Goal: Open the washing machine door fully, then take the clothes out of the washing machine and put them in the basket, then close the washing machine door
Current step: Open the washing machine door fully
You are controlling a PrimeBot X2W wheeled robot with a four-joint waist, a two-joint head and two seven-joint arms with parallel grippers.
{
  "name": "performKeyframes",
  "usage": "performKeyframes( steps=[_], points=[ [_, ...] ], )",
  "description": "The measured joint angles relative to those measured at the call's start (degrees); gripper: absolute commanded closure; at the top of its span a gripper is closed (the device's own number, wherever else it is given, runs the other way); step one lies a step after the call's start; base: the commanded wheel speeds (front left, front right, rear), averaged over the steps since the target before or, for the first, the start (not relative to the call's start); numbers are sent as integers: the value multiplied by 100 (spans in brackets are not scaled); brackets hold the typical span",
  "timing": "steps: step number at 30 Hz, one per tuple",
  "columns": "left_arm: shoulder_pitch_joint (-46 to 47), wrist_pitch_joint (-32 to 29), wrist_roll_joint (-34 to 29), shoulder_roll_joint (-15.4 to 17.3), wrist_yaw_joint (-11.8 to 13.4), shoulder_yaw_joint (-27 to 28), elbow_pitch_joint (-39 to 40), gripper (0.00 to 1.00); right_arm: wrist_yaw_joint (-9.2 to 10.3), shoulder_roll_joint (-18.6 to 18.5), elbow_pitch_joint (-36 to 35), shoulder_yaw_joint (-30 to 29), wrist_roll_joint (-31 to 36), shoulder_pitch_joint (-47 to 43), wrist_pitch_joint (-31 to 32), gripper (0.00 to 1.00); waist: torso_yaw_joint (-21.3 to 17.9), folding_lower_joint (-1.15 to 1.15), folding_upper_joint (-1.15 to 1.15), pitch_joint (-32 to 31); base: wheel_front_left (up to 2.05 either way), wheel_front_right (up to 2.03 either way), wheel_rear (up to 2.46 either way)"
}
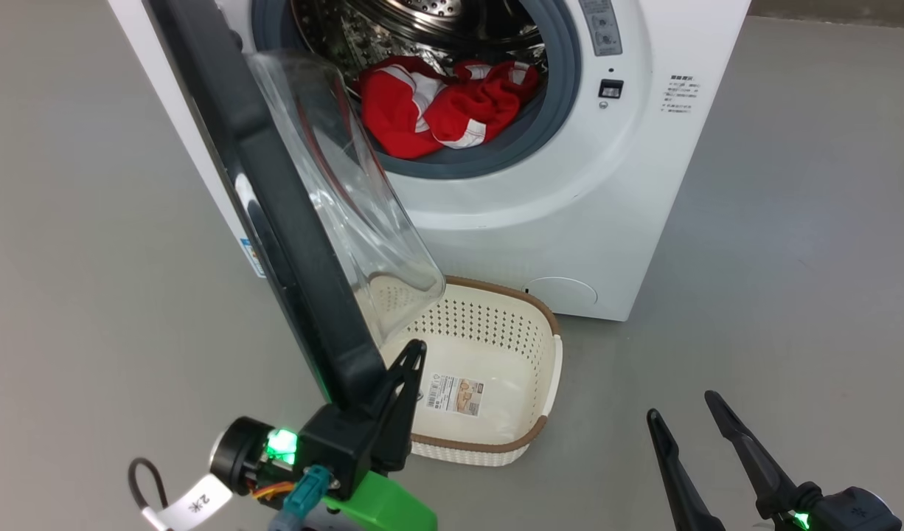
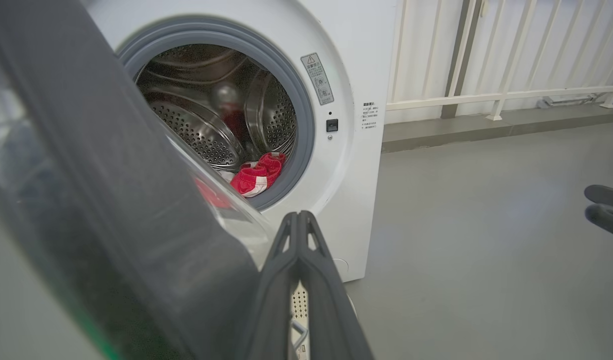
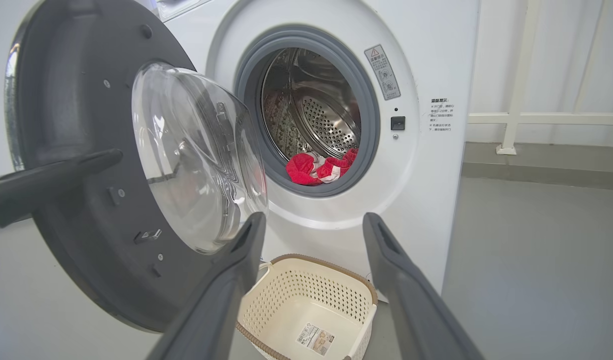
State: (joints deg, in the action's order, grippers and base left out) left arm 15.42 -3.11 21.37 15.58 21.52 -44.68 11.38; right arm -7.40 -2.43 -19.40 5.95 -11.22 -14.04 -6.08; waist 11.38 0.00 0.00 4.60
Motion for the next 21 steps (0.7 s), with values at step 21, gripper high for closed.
performKeyframes(
  steps=[21],
  points=[
    [-358, -66, 80, 209, 264, 212, 422, 100, 0, 0, -103, -3, 49, -3, 102, 0, 479, 0, 0, -14, 0, 0, 0]
  ],
)
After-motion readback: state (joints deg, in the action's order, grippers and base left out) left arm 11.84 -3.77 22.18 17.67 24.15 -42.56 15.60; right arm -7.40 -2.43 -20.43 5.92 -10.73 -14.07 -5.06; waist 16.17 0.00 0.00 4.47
